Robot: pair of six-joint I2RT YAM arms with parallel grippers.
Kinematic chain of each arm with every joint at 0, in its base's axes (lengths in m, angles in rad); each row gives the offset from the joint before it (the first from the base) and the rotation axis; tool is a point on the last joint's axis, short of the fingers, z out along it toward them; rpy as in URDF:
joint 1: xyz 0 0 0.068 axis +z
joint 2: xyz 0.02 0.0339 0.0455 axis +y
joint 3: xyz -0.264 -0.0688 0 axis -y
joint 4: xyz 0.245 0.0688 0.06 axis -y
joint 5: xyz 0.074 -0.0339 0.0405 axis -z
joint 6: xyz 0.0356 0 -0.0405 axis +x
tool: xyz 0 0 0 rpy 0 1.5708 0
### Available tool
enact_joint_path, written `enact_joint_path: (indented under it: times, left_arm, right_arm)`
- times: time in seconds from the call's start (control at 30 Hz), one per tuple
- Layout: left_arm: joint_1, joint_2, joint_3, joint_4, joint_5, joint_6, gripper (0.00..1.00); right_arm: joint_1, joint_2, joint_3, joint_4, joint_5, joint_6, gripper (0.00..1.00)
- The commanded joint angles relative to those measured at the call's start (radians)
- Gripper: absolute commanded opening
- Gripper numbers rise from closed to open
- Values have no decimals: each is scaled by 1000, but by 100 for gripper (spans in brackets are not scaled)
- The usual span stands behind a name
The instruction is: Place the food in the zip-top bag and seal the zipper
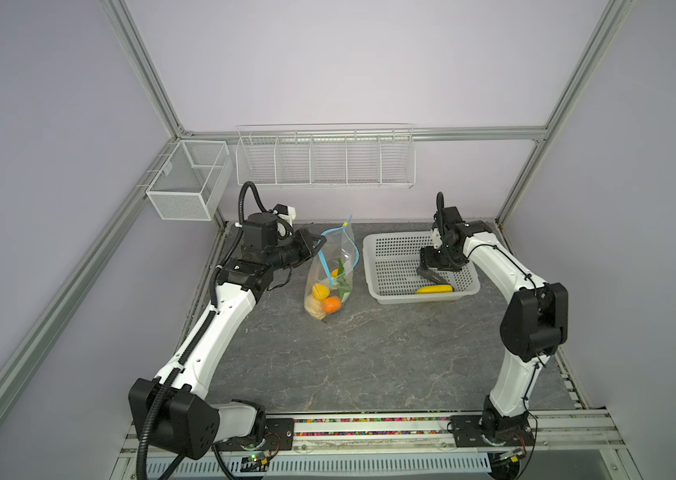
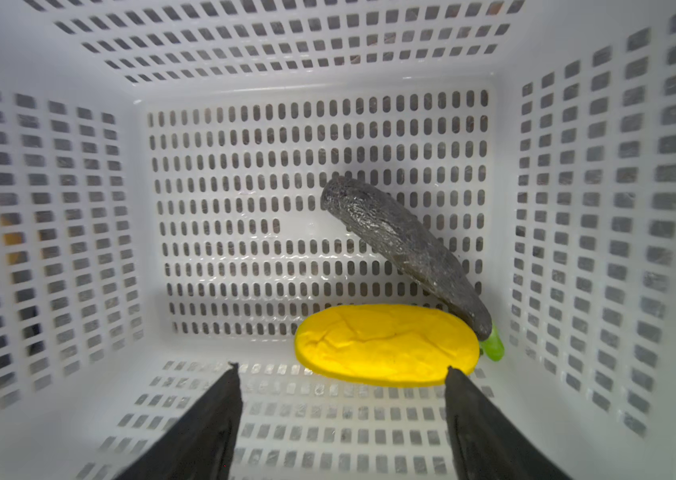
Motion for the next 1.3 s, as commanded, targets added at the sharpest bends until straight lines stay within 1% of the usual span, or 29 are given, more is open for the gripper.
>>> enact_joint_path:
  times: [0.0, 0.13, 0.23, 0.37, 0.43, 0.53, 0.7, 0.87, 0.97, 1.07, 1.13, 1.27]
  left_arm:
    - [-2, 3, -22, -15, 0, 3, 0]
    - [-1, 4, -29, -15, -2, -5, 0]
    - [-3, 17, -15, -16, 10, -17, 0]
    - [-7, 23, 11, -45, 3, 2, 0]
    - [-7, 24, 17, -55, 1, 11, 0]
    - [-7, 24, 22, -62, -6, 23, 0]
    - [-7, 26, 18, -34, -8, 9, 0]
    - [-11, 34, 23, -37, -15, 10, 0]
    - [-18, 38, 35, -59, -21, 21, 0]
    - [-19, 34, 33, -63, -31, 32, 0]
    - [-19, 39, 28, -62, -31, 36, 0]
    - [-19, 57, 21, -55, -17, 29, 0]
  right_arm:
    - [-7, 27, -36, 43, -3, -131, 81]
    - [-8, 86, -24, 16, 168, -203, 83]
    - [-7, 119, -16, 31, 201, -242, 82]
    - [-8, 159, 13, 68, 206, -265, 83]
    - [-4, 204, 62, 62, 204, -273, 83]
    - [14, 274, 131, 48, 238, -294, 83]
    - [10, 325, 149, 61, 239, -305, 82]
    - [6, 371, 185, 56, 289, -331, 77]
    - [3, 382, 189, 61, 272, -326, 74]
    - [8, 394, 199, 66, 245, -336, 72]
    - [16, 405, 205, 61, 257, -342, 70]
    - [22, 407, 204, 62, 238, -345, 67]
